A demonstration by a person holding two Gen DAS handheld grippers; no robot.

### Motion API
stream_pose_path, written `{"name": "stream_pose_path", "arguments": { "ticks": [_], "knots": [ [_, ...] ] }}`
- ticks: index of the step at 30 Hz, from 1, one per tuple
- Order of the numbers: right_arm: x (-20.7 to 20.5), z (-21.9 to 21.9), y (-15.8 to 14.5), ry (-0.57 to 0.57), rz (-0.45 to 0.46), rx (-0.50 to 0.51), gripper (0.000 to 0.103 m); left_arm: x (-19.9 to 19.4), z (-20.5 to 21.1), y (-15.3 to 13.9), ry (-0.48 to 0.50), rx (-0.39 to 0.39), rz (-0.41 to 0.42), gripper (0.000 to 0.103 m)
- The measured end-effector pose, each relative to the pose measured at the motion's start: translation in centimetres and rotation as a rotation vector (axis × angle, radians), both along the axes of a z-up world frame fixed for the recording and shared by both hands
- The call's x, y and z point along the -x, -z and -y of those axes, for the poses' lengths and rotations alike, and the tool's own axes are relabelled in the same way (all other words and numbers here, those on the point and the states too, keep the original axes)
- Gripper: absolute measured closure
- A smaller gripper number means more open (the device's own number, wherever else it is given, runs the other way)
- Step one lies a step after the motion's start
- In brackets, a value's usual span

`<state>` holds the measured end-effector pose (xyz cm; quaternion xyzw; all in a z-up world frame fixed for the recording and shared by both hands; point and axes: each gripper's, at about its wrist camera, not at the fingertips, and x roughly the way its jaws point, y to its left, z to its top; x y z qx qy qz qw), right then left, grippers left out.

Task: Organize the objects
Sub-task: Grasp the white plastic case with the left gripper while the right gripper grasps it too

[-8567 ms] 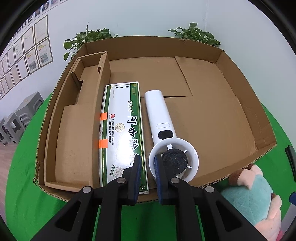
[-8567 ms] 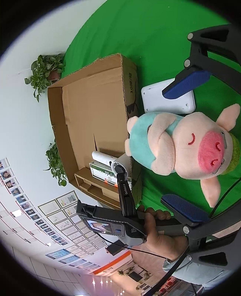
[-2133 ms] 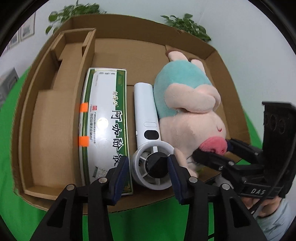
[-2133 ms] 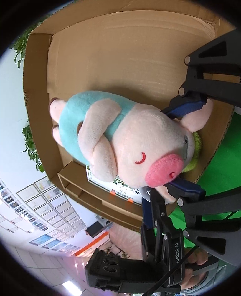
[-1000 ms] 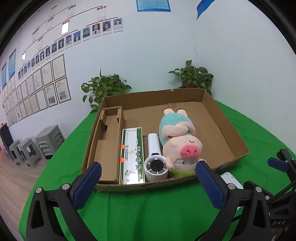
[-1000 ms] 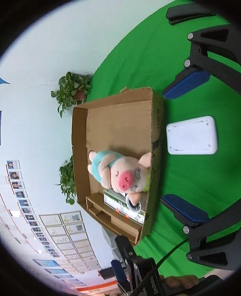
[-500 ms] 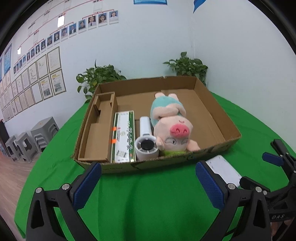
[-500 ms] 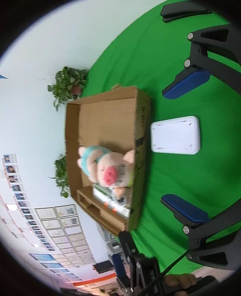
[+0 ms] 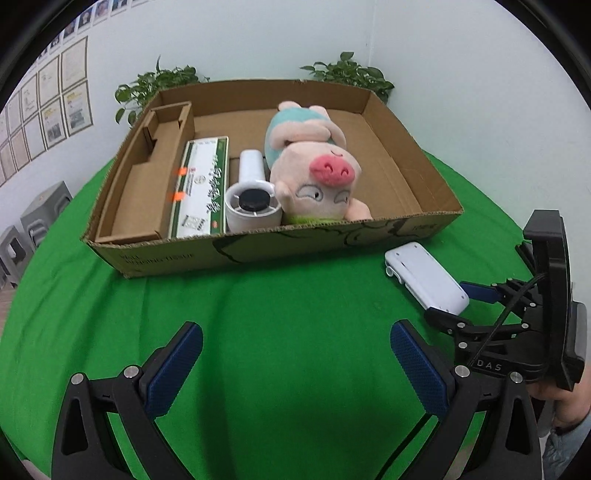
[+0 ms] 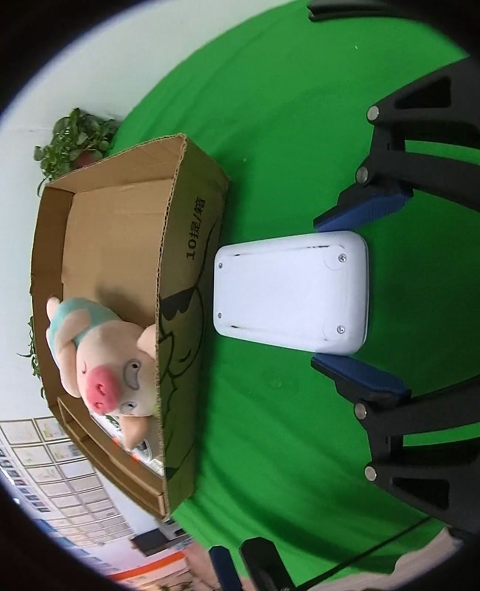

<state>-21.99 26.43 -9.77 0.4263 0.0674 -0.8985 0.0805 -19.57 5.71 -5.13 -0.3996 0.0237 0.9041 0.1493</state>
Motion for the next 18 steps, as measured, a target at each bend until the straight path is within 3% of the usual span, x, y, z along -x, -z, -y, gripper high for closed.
{"name": "stream_pose_path", "arguments": {
  "ticks": [6, 8, 10, 12, 13, 15, 18],
  "knots": [
    [-3.6, 0.1, -0.2, -0.035, 0.022, 0.063, 0.037, 0.4, 0.2, 0.7, 0.031, -0.06, 0.056, 0.001],
    [-5.4, 0.4, -0.2, -0.04, 0.03, 0.104, 0.037, 0.8, 0.2, 1.2, 0.064, -0.128, 0.114, 0.002],
    [-7.3, 0.7, -0.2, -0.05, 0.031, 0.15, 0.037, 1.5, 0.3, 2.1, 0.108, -0.256, 0.213, 0.004],
    [-8.2, 1.1, 0.2, -0.055, 0.057, 0.182, 0.035, 1.9, 0.1, 2.6, 0.125, -0.316, 0.266, 0.005],
    [-8.5, 1.0, 0.3, -0.052, 0.06, 0.2, 0.033, 2.0, -0.2, 2.9, 0.137, -0.332, 0.285, 0.006],
    [-9.1, 0.8, 0.3, -0.027, 0.036, 0.199, 0.018, 2.0, -0.8, 3.2, 0.17, -0.35, 0.306, 0.008],
    [-9.7, 0.4, -0.1, -0.028, 0.013, 0.211, 0.016, 1.6, -1.6, 3.7, 0.223, -0.403, 0.354, 0.012]
  ]
}}
